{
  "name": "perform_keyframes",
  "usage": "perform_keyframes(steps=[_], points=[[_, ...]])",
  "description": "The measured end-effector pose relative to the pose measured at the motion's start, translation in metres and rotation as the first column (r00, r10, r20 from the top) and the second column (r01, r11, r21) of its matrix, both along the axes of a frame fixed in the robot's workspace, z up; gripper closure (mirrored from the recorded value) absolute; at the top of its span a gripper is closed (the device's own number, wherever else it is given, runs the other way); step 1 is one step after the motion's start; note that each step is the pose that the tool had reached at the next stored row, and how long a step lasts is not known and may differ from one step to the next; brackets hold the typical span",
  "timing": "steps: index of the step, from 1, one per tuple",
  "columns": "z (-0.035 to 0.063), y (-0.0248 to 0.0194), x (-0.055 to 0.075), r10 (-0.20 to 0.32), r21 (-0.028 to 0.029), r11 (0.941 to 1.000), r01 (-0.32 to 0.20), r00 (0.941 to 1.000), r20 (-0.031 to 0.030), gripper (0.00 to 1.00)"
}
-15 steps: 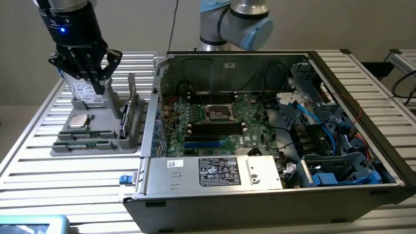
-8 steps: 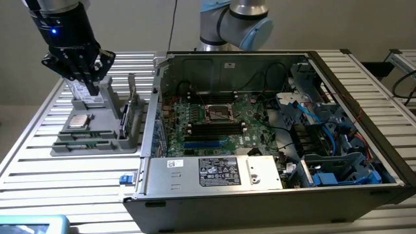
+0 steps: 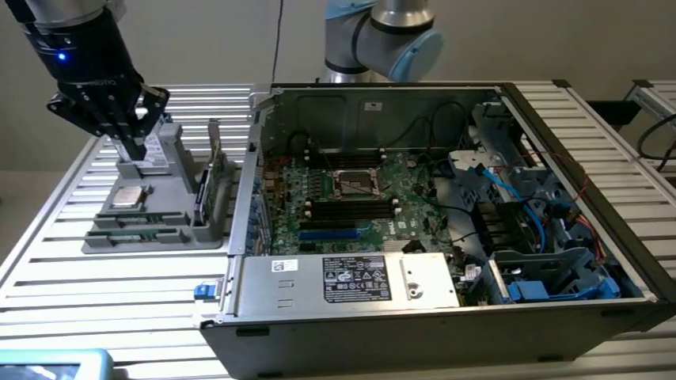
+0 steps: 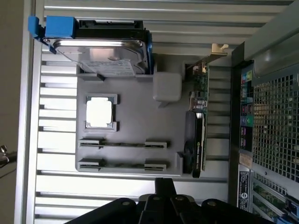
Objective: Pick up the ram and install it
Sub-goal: 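Reach for the ram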
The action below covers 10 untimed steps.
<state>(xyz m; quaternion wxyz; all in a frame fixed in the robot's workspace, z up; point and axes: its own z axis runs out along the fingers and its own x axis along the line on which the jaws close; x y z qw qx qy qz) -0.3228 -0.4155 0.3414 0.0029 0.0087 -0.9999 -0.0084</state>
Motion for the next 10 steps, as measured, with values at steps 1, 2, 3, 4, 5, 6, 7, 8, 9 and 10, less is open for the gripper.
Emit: perform_keyframes(steps=[1,2,3,4,5,6,7,8,9,10], points=[[-0.0003,-0.0012,-0.003,0.0,0.0002,1.0,0.0,1.0,0.0015,0.89],[-0.0006,-0.0024,-0.005,0.0,0.0004,1.0,0.0,1.0,0.0028,0.89],[-0.0009,-0.0035,-0.008,0.0,0.0007,1.0,0.0,1.0,0.004,0.89],[-0.0012,-0.0048,-0.011,0.0,0.0011,1.0,0.0,1.0,0.0052,0.89],[-0.0014,-0.006,-0.014,0.0,0.0016,1.0,0.0,1.0,0.006,0.89],[-0.0016,-0.0072,-0.016,0.0,0.0021,1.0,0.0,1.0,0.0067,0.89],[-0.0018,-0.0085,-0.019,0.0,0.003,1.0,0.0,1.0,0.0073,0.89],[-0.0021,-0.0099,-0.021,0.0,0.0038,1.0,0.0,1.0,0.0079,0.89],[-0.0025,-0.0111,-0.024,0.0,0.0044,1.0,0.0,1.0,0.0093,0.89],[-0.003,-0.0119,-0.026,0.0,0.0046,1.0,0.0,0.9999,0.0116,0.89]])
